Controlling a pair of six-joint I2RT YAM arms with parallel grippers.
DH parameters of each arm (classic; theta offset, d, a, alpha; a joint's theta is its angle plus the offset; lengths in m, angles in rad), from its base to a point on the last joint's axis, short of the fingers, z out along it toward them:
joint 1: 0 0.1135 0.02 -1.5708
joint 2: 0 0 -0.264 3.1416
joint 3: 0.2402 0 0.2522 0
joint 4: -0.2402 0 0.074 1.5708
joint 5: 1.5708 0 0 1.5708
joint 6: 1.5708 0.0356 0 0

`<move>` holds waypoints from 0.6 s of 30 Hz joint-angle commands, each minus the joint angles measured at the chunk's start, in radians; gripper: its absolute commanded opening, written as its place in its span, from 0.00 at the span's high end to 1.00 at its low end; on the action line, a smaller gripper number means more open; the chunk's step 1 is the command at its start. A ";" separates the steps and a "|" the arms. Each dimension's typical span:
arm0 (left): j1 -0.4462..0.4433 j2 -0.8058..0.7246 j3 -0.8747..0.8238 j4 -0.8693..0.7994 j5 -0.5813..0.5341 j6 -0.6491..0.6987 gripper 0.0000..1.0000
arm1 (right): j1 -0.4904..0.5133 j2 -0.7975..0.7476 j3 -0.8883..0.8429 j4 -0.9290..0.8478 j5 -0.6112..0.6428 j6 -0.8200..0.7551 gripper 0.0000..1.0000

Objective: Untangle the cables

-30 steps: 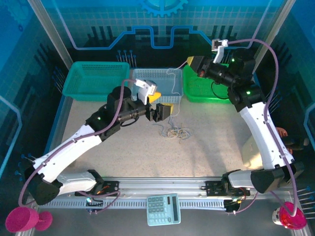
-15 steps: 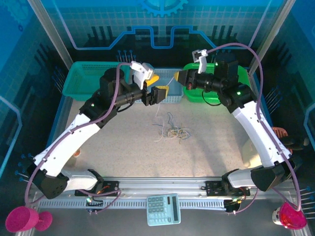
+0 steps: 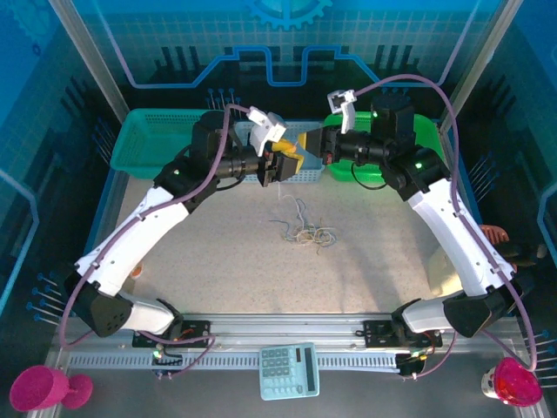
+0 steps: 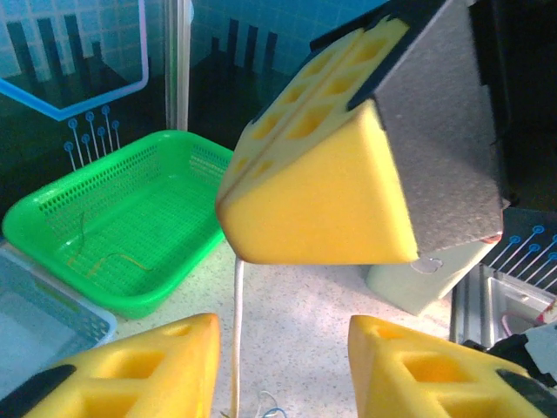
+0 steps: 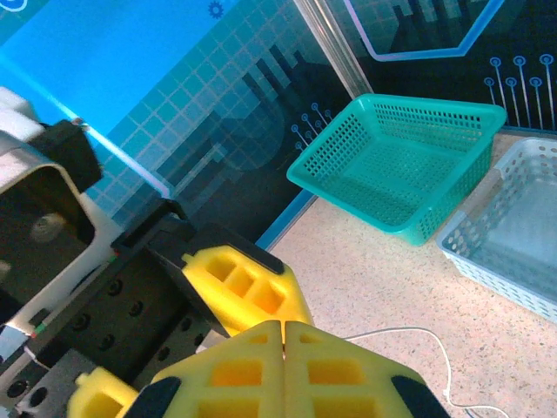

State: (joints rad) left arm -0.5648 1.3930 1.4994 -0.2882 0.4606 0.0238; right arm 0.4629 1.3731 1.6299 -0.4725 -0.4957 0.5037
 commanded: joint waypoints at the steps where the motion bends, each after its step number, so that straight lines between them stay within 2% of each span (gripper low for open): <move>1: 0.008 0.009 0.029 0.005 0.035 0.001 0.64 | 0.020 0.004 0.032 -0.011 -0.025 -0.012 1.00; 9: 0.014 0.024 0.024 0.029 0.038 -0.016 0.91 | 0.035 0.000 0.025 0.007 -0.040 0.001 1.00; 13: 0.014 0.033 0.024 0.030 0.045 -0.019 0.99 | 0.039 -0.001 0.025 0.012 -0.040 0.004 1.00; 18: 0.014 0.037 0.020 0.043 0.046 -0.025 1.00 | 0.042 0.001 0.024 0.018 -0.042 0.009 1.00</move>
State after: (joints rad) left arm -0.5560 1.4143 1.4994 -0.2710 0.4786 0.0051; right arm 0.4835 1.3750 1.6310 -0.4721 -0.5091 0.5045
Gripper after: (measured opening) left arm 0.053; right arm 0.064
